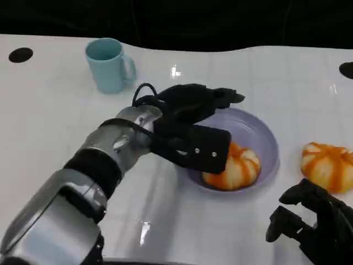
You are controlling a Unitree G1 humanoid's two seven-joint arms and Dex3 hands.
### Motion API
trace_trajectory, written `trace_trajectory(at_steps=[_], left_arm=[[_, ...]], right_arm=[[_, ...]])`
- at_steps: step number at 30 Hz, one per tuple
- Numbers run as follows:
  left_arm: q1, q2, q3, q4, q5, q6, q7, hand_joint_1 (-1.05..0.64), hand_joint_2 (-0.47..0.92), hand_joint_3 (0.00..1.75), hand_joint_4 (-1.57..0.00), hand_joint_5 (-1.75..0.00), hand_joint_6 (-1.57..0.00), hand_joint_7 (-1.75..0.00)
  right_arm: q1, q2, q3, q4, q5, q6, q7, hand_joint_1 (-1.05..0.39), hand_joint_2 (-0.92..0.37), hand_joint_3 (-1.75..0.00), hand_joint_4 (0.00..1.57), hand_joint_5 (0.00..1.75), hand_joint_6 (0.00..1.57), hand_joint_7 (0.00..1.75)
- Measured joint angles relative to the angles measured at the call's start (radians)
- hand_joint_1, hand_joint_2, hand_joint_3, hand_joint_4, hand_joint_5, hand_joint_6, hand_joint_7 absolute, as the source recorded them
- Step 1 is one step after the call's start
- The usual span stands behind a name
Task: Grasp the bread from the table and place it into the plate.
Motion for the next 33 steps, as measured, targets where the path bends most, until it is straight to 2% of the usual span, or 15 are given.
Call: trace_trajectory(at_steps=[7, 11, 12, 15, 19, 22, 24, 25, 27, 31, 33], left_arm=[[0.136, 0.041, 0.146, -0.105, -0.216, -0.096, -0.123, -0.74, 0.92, 0.46, -0.18, -0.37, -0.26, -0.15], [0.241, 0.035, 0.254, -0.179, -0.401, -0.106, -0.228, -0.72, 0.92, 0.43, -0.27, -0.55, -0.38, -0.14], [0.267, 0.031, 0.276, -0.203, -0.441, -0.104, -0.251, -0.68, 0.92, 0.41, -0.34, -0.62, -0.43, -0.15], [0.346, 0.01, 0.335, -0.288, -0.561, -0.085, -0.31, -0.62, 0.92, 0.38, -0.46, -0.72, -0.52, -0.18], [0.446, -0.018, 0.394, -0.417, -0.692, -0.04, -0.368, -0.64, 0.92, 0.39, -0.58, -0.82, -0.61, -0.21], [0.527, -0.025, 0.427, -0.525, -0.784, 0.054, -0.406, -0.64, 0.92, 0.39, -0.67, -0.97, -0.75, -0.26], [0.578, -0.026, 0.448, -0.601, -0.846, 0.145, -0.425, -0.62, 0.92, 0.39, -0.71, -1.07, -0.83, -0.35], [0.602, -0.026, 0.46, -0.639, -0.874, 0.191, -0.432, -0.61, 0.92, 0.38, -0.71, -1.15, -0.81, -0.49], [0.646, -0.026, 0.481, -0.708, -0.941, 0.278, -0.449, -0.62, 0.92, 0.38, -0.67, -1.38, -0.72, -0.92], [0.73, -0.03, 0.521, -0.822, -1.014, 0.394, -0.441, -0.6, 0.92, 0.42, -0.64, -1.68, -0.56, -1.4], [0.765, -0.038, 0.535, -0.867, -1.028, 0.419, -0.436, -0.6, 0.92, 0.47, -0.66, -1.73, -0.49, -1.6]], right_arm=[[-0.001, 0.0, -0.001, -0.001, 0.002, 0.002, 0.0, -0.49, -0.92, -0.22, 0.72, 1.55, 0.76, 1.1], [-0.001, 0.001, 0.0, 0.0, 0.001, 0.002, 0.0, -0.5, -0.92, -0.22, 0.73, 1.55, 0.76, 1.1], [-0.001, 0.001, 0.0, 0.0, 0.001, 0.002, 0.0, -0.5, -0.92, -0.22, 0.73, 1.55, 0.77, 1.1], [-0.001, 0.002, 0.0, -0.001, 0.001, 0.002, -0.001, -0.5, -0.92, -0.22, 0.73, 1.55, 0.77, 1.1], [0.0, 0.003, 0.001, -0.002, 0.001, 0.003, -0.004, -0.5, -0.92, -0.21, 0.74, 1.55, 0.79, 1.1], [0.003, 0.003, 0.001, -0.003, 0.001, 0.004, -0.007, -0.51, -0.92, -0.21, 0.74, 1.55, 0.79, 1.09], [0.003, 0.003, 0.001, -0.004, 0.002, 0.004, -0.006, -0.5, -0.92, -0.2, 0.74, 1.55, 0.79, 1.09], [0.004, 0.003, 0.001, -0.004, 0.002, 0.004, -0.006, -0.5, -0.92, -0.2, 0.73, 1.55, 0.79, 1.09], [0.004, 0.004, 0.001, -0.004, 0.002, 0.004, -0.006, -0.5, -0.92, -0.2, 0.73, 1.55, 0.79, 1.09], [0.005, 0.004, 0.002, -0.005, 0.0, 0.004, -0.007, -0.5, -0.92, -0.2, 0.73, 1.55, 0.79, 1.08], [0.004, 0.004, 0.002, -0.005, 0.0, 0.004, -0.006, -0.51, -0.92, -0.2, 0.74, 1.55, 0.79, 1.08]])
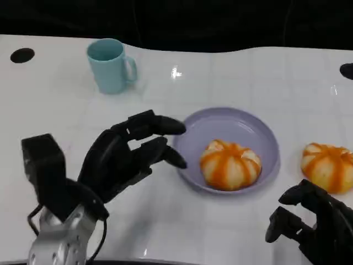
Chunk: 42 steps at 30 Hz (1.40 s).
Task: Grasp the bread from the table and place it into the plate.
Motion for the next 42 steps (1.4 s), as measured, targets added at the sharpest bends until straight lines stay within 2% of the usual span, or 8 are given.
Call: trace_trajectory(at_steps=[4, 8, 19, 34, 42], left_arm=[[0.081, -0.011, 0.019, -0.084, -0.036, 0.058, 0.021, -0.58, 0.92, 0.47, -0.7, -1.75, -0.46, -1.73], [0.166, -0.029, 0.045, -0.16, -0.094, 0.107, 0.035, -0.55, 0.92, 0.49, -0.76, -1.75, -0.51, -1.75], [0.336, -0.115, 0.077, -0.21, -0.145, 0.099, 0.042, -0.54, 0.92, 0.47, -0.81, -1.75, -0.56, -1.75], [0.402, -0.128, 0.098, -0.231, -0.158, 0.143, 0.078, -0.52, 0.92, 0.47, -0.78, -1.75, -0.55, -1.75], [0.401, -0.144, 0.1, -0.206, -0.157, 0.136, 0.077, -0.51, 0.92, 0.49, -0.81, -1.75, -0.58, -1.75]], right_arm=[[0.001, -0.001, 0.0, -0.004, 0.0, 0.002, -0.003, -0.52, -0.92, -0.19, 0.74, 1.55, 0.8, 1.07], [0.004, -0.002, 0.001, -0.016, 0.0, 0.004, -0.005, -0.51, -0.92, -0.18, 0.74, 1.55, 0.81, 1.06], [0.005, -0.002, 0.001, -0.019, 0.0, 0.008, -0.003, -0.5, -0.92, -0.21, 0.74, 1.54, 0.8, 1.05], [0.012, -0.002, 0.0, -0.016, 0.002, -0.002, 0.01, -0.51, -0.92, -0.22, 0.76, 1.5, 0.81, 1.02], [0.012, -0.009, -0.005, -0.011, 0.002, 0.005, 0.007, -0.52, -0.92, -0.17, 0.76, 1.52, 0.84, 1.01]])
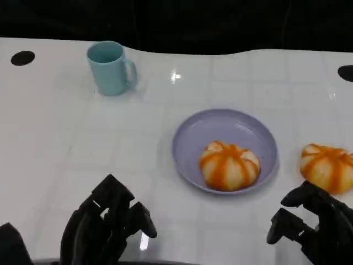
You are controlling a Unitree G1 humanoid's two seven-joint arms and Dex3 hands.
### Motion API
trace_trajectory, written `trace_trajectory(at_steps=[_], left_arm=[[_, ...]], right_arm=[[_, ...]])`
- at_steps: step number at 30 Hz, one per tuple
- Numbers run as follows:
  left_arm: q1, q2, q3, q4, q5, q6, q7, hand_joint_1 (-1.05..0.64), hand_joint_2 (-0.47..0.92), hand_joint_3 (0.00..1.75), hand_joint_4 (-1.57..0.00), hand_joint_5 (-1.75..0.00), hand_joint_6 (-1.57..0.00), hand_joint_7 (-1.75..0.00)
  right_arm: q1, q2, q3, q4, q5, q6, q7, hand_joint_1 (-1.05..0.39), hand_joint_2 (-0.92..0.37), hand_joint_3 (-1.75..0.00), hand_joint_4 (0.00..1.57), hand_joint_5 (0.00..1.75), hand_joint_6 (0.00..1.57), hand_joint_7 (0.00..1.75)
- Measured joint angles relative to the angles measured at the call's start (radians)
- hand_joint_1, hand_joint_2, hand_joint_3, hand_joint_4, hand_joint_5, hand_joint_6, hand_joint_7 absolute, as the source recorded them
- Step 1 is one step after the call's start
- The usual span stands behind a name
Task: Grasp the bread from the table and place it into the plate.
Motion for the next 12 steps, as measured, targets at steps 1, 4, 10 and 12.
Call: trace_trajectory(at_steps=[1, 4, 10, 12], left_arm=[[-0.001, 0.0, 0.0, 0.004, 0.0, -0.002, -0.001, -0.51, 0.92, 0.49, -0.81, -1.75, -0.57, -1.75], [-0.005, 0.0, 0.002, 0.013, 0.0, -0.003, -0.002, -0.51, 0.92, 0.48, -0.81, -1.75, -0.57, -1.75], [-0.016, 0.003, 0.005, 0.029, 0.008, -0.022, -0.016, -0.51, 0.92, 0.46, -0.81, -1.75, -0.56, -1.75], [-0.024, 0.005, 0.008, 0.037, 0.008, -0.029, -0.025, -0.52, 0.92, 0.45, -0.81, -1.75, -0.56, -1.75]], right_arm=[[0.0, -0.002, 0.0, 0.0, 0.0, 0.001, 0.0, -0.52, -0.92, -0.18, 0.76, 1.52, 0.84, 1.01], [-0.001, -0.003, 0.0, 0.001, 0.0, 0.001, 0.0, -0.51, -0.92, -0.18, 0.75, 1.53, 0.83, 1.01], [-0.006, -0.003, 0.0, 0.014, 0.0, 0.001, 0.0, -0.51, -0.92, -0.17, 0.74, 1.53, 0.82, 1.01], [-0.008, -0.003, 0.0, 0.015, 0.0, 0.002, -0.001, -0.51, -0.92, -0.17, 0.74, 1.53, 0.83, 1.02]])
